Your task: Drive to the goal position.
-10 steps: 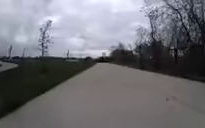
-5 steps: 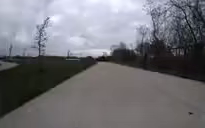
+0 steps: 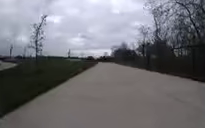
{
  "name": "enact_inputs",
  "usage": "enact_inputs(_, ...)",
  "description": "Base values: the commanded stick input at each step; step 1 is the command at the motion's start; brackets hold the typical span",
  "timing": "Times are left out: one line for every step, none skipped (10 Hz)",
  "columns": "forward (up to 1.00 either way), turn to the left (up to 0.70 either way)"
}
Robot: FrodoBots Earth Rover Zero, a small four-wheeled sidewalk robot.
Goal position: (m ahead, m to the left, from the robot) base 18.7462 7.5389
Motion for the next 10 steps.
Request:
enact_inputs(1.0, 0.0)
enact_inputs(1.0, 0.0)
enact_inputs(1.0, 0.0)
enact_inputs(1.0, 0.0)
enact_inputs(1.0, 0.0)
enact_inputs(1.0, 0.0)
enact_inputs(1.0, 0.0)
enact_inputs(1.0, 0.0)
enact_inputs(1.0, 0.0)
enact_inputs(1.0, 0.0)
